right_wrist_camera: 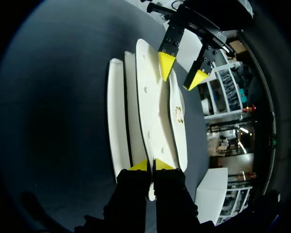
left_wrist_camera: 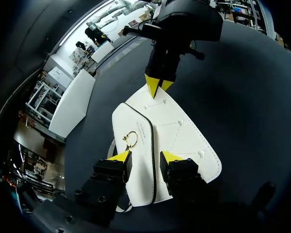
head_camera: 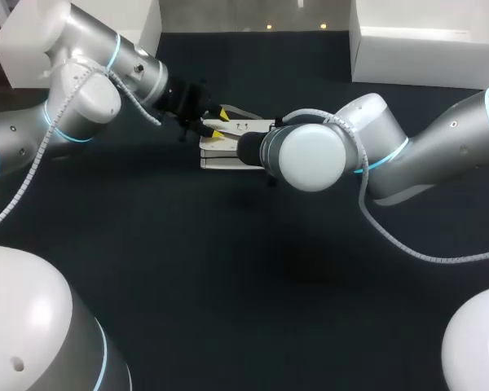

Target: Pick up the bag, open it, inspect its contents, close it, and place it on the opposite side

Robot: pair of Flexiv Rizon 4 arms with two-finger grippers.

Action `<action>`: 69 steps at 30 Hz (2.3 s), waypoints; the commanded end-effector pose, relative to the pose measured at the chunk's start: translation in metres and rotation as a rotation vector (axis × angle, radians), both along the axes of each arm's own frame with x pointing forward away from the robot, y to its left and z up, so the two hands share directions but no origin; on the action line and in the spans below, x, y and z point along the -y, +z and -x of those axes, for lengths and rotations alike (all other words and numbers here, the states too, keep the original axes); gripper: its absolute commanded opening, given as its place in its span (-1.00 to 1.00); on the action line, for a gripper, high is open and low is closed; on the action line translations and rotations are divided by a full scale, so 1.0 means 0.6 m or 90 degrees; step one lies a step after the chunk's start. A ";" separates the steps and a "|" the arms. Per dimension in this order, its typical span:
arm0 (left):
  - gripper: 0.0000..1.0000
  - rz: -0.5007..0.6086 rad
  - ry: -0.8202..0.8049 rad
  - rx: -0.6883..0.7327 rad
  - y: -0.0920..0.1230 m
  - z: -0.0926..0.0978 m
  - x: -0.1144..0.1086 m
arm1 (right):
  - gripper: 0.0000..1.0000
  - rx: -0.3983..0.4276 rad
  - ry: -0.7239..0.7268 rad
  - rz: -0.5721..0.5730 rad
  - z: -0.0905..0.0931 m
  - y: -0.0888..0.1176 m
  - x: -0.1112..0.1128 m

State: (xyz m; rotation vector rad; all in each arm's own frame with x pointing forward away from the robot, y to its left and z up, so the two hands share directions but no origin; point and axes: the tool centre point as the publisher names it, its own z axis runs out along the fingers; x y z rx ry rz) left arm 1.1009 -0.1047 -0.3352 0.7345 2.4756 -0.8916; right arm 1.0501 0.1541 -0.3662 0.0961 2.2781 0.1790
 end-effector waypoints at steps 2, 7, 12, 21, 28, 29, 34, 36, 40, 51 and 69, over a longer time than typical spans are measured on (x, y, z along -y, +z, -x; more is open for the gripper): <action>-0.23 0.007 -0.002 0.011 -0.010 -0.007 0.006 | -1.00 0.003 0.000 -0.002 0.000 -0.003 0.000; -0.29 0.006 -0.007 0.030 -0.015 -0.008 0.012 | -1.00 0.003 0.000 -0.002 0.000 -0.003 0.000; -0.32 0.000 -0.010 0.045 -0.019 -0.008 0.015 | -1.00 0.003 0.000 -0.002 0.000 -0.003 0.000; -0.72 -0.015 0.022 0.063 -0.021 -0.025 0.023 | -1.00 0.003 0.000 -0.002 0.000 -0.003 0.000; -1.00 -0.007 0.043 0.041 -0.010 -0.036 0.021 | -1.00 0.003 0.000 -0.002 0.000 -0.003 0.000; -1.00 -0.003 0.046 0.030 -0.006 -0.038 0.020 | -1.00 0.003 0.000 -0.002 0.000 -0.003 0.000; -1.00 0.000 0.071 -0.011 0.012 -0.050 0.010 | -1.00 0.003 0.000 -0.002 0.000 -0.003 0.000; -1.00 0.008 0.077 -0.032 0.020 -0.055 0.006 | -1.00 0.003 0.000 -0.002 0.000 -0.003 0.000; -1.00 0.006 0.094 -0.071 0.032 -0.066 0.000 | -1.00 0.003 0.000 -0.002 0.000 -0.003 0.000; -1.00 0.010 0.128 -0.159 0.041 -0.087 -0.013 | -1.00 0.003 0.000 -0.002 0.000 -0.003 0.000; 0.48 0.011 0.129 -0.124 0.023 -0.059 -0.011 | -1.00 0.003 0.000 -0.002 0.000 -0.003 0.000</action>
